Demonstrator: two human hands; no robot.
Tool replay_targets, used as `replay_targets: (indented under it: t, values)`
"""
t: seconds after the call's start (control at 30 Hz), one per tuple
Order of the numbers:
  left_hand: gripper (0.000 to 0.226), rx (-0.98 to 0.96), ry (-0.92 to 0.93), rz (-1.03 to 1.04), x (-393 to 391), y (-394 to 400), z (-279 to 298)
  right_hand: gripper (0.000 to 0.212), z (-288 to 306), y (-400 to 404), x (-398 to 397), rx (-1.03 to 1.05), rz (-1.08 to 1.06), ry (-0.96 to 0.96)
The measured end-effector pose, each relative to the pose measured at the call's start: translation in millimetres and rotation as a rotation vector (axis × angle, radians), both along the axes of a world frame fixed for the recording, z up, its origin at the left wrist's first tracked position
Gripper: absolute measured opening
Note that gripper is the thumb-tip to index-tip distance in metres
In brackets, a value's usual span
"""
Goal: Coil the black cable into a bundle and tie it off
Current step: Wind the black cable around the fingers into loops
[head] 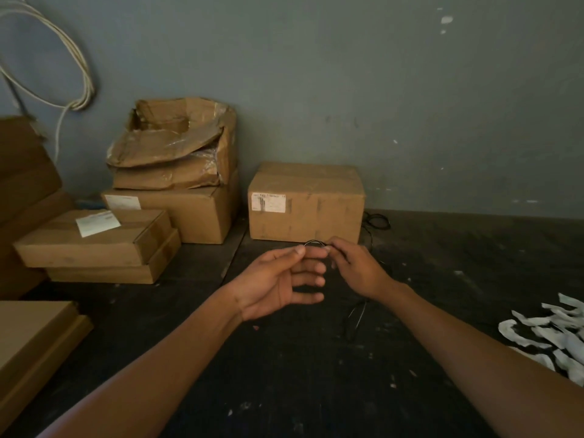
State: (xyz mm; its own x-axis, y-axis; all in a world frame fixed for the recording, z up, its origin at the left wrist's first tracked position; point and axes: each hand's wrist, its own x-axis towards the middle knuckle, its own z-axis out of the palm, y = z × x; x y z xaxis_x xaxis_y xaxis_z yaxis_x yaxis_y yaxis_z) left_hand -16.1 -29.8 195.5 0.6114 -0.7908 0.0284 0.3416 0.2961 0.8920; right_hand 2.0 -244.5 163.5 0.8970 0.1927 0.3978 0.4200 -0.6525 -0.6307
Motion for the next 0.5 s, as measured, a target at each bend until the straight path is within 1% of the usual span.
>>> replay_targets:
  t: [0.07,0.13,0.27,0.33,0.4,0.5]
  values:
    - [0.034,-0.065,-0.004,0.009,1.3,-2.6,6.6,0.018,-1.0,3.8,-2.6,0.056,0.030,0.041]
    - [0.035,-0.140,0.008,0.064,5.9,-5.9,16.9,0.020,-4.1,10.3,-6.9,0.065,0.050,0.071]
    - [0.038,-0.225,-0.037,0.142,24.6,-10.2,41.8,0.020,-21.0,34.9,-20.6,-0.084,0.025,0.287]
    - [0.041,-0.204,-0.080,0.170,36.2,-10.2,49.2,0.025,-26.4,47.6,-28.6,-0.156,0.079,0.352]
    - [0.042,-0.127,-0.123,0.213,48.0,-7.5,49.9,0.030,-23.4,56.2,-37.3,-0.237,0.128,0.386]
    - [0.037,0.016,-0.180,0.269,62.9,0.9,41.0,0.033,-9.9,61.2,-46.8,-0.362,0.174,0.373]
